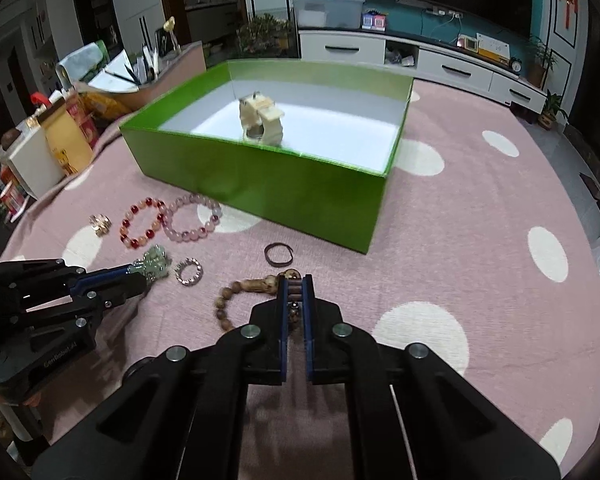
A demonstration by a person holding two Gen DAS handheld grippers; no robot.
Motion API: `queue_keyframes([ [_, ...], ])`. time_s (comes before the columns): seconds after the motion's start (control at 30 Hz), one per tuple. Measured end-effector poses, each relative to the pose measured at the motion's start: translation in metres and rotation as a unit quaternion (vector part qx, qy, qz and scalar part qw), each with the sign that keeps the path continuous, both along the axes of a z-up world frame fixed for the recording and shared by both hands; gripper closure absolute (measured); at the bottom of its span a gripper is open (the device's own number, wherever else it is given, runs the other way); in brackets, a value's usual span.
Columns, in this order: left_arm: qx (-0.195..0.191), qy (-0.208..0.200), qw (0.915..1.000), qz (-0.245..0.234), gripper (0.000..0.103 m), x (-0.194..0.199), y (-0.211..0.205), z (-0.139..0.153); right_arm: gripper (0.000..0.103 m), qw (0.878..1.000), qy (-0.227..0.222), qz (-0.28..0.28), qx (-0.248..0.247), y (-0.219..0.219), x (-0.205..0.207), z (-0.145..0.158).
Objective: Organize jewelry
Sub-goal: 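Carry the jade pendant and wooden bracelet into the green box and release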
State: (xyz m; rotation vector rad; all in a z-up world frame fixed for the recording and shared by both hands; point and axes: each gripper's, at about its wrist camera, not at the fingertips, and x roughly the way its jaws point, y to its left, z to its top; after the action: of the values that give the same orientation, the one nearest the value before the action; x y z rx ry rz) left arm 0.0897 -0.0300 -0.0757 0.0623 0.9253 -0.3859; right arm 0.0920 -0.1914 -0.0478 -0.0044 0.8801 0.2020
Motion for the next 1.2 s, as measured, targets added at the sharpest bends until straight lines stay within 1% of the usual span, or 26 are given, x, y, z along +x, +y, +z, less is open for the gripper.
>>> queue_keyframes([
  [0.13, -0.014, -0.009, 0.9998, 0.007, 0.096, -0.005, 0.009, 0.014, 0.097, 1.0, -0.02, -0.002, 0.005, -0.005, -0.009, 0.015],
  [0.4, -0.028, -0.037, 0.9988, 0.012, 0.096, -0.01, 0.019, 0.044, 0.097, 0.998, -0.056, -0.006, 0.012, -0.013, -0.016, 0.044],
  [0.6, -0.033, -0.065, 0.9972, 0.013, 0.096, 0.001, 0.023, 0.075, 0.097, 0.996, -0.088, -0.005, 0.011, -0.019, -0.011, 0.071],
  [0.8, -0.04, -0.083, 0.9956, 0.019, 0.096, 0.036, 0.026, 0.105, 0.097, 0.992, -0.123, -0.009, 0.008, -0.026, 0.006, 0.099],
  [0.9, -0.044, -0.082, 0.9953, 0.025, 0.096, 0.061, 0.025, 0.116, 0.097, 0.991, -0.134, -0.012, 0.009, -0.029, 0.018, 0.108],
  [1.03, -0.066, -0.058, 0.9955, 0.036, 0.096, 0.099, 0.025, 0.119, 0.097, 0.99, -0.137, -0.011, 0.013, -0.031, 0.035, 0.114],
  [1.13, -0.078, -0.039, 0.9949, 0.05, 0.096, 0.123, 0.025, 0.115, 0.097, 0.991, -0.13, -0.011, 0.016, -0.032, 0.051, 0.112],
  [1.2, -0.079, -0.027, 0.9948, 0.059, 0.096, 0.137, 0.024, 0.109, 0.097, 0.993, -0.118, -0.012, 0.023, -0.033, 0.064, 0.107],
])
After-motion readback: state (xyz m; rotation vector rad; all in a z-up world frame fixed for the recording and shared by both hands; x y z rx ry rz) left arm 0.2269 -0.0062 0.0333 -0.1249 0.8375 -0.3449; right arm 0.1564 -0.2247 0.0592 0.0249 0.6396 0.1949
